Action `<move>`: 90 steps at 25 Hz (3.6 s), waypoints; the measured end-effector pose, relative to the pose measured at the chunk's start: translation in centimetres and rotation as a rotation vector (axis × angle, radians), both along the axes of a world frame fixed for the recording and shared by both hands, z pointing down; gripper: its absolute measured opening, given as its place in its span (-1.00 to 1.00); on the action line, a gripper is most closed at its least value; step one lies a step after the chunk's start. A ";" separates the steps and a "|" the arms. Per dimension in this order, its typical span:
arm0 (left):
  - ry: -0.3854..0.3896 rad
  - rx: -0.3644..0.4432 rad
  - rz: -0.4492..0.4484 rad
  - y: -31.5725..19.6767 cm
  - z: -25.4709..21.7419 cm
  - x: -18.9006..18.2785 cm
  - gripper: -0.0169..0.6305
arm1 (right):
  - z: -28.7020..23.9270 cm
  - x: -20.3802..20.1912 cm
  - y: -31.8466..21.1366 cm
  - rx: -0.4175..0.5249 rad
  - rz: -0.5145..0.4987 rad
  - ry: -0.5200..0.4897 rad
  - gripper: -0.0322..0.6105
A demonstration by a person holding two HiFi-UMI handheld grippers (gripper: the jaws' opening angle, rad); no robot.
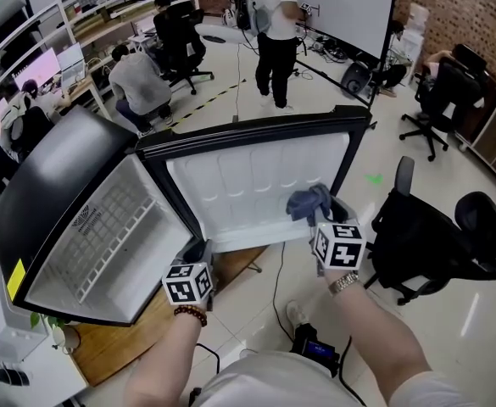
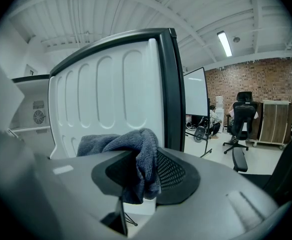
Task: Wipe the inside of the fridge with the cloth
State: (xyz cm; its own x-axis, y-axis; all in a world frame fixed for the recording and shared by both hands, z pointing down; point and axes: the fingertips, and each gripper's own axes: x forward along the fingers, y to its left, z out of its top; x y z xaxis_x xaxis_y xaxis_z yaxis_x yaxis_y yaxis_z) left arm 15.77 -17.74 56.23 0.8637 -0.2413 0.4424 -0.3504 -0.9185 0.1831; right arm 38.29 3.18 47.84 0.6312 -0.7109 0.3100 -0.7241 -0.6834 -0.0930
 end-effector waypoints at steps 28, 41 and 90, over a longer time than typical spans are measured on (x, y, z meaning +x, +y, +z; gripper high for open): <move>-0.073 -0.005 0.119 1.2 1.2 -3.0 -0.63 | 4.8 -17.2 -19.1 -0.037 -0.448 -0.080 -0.53; -0.024 -0.069 0.149 2.8 1.3 -2.3 -0.63 | 5.8 -14.6 -16.9 -0.066 -0.365 -0.064 -0.53; 0.253 -0.591 -0.027 3.1 1.9 3.0 -0.49 | 4.4 -0.9 -0.5 -0.055 -0.010 -0.076 -0.53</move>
